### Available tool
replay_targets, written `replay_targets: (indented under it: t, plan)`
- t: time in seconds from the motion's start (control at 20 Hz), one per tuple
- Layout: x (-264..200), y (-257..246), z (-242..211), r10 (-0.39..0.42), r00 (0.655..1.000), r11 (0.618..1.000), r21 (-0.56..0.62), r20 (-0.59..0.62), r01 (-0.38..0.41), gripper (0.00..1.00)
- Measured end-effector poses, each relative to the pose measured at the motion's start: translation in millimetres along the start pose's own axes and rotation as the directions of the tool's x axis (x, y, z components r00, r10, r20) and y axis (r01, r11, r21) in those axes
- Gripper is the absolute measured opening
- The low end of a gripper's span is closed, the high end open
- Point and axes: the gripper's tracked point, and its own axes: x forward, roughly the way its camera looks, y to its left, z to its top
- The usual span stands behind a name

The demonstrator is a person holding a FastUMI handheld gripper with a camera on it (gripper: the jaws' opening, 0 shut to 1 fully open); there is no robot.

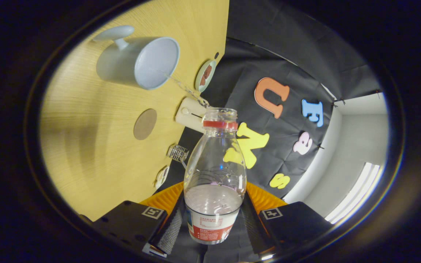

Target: Take the bottle from table, then pour the juice into the cup, finally place the bottle on the coaster

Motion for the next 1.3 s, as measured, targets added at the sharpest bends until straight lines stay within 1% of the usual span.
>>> replay_targets:
  t: [0.35,0.8,0.95,1.05,1.3]
  plan:
    - [1.9,-4.6,5.0,-0.017,1.0,1.0,-0.019,0.01,0.017,0.82]
    - [3.2,-8.1,12.9,-0.056,0.998,0.994,-0.095,0.011,0.057,0.82]
    - [1.7,-7.1,9.0,-0.043,0.999,0.992,-0.117,-0.016,0.041,0.82]
    - [3.0,-3.9,12.5,-0.034,0.999,0.99,-0.139,-0.007,0.032,0.82]
    - [8.3,-2.5,15.9,-0.019,1.0,0.991,-0.136,-0.002,0.018,0.82]
